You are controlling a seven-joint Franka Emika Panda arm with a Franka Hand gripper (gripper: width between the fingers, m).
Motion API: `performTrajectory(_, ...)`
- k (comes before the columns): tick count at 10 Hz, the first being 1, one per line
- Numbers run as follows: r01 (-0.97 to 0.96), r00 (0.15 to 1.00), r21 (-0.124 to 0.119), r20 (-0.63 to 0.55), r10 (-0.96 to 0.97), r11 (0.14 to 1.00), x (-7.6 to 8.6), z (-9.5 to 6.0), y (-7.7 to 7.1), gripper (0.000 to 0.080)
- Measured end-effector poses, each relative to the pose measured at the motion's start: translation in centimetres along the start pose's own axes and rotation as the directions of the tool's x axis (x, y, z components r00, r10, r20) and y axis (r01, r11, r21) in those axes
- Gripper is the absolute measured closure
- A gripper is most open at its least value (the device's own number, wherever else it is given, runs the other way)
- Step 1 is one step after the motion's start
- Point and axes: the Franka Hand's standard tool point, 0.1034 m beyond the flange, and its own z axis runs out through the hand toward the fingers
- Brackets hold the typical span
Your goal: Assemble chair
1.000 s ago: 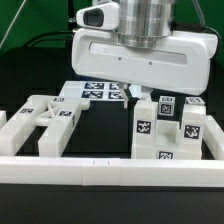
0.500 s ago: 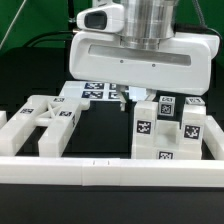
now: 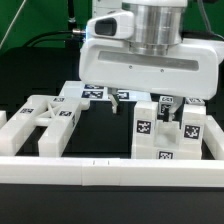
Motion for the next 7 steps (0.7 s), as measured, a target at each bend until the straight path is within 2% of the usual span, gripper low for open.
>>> performTrajectory(4,0.014,0.999,-0.017,-0.039,-0.015,1.0,-0.7,3.0,0.1,0.0151)
performTrajectory(7,0.017,0.999,-0.022,-0.033,-0.018,1.0,-1.0,3.6,0.2,0.0151)
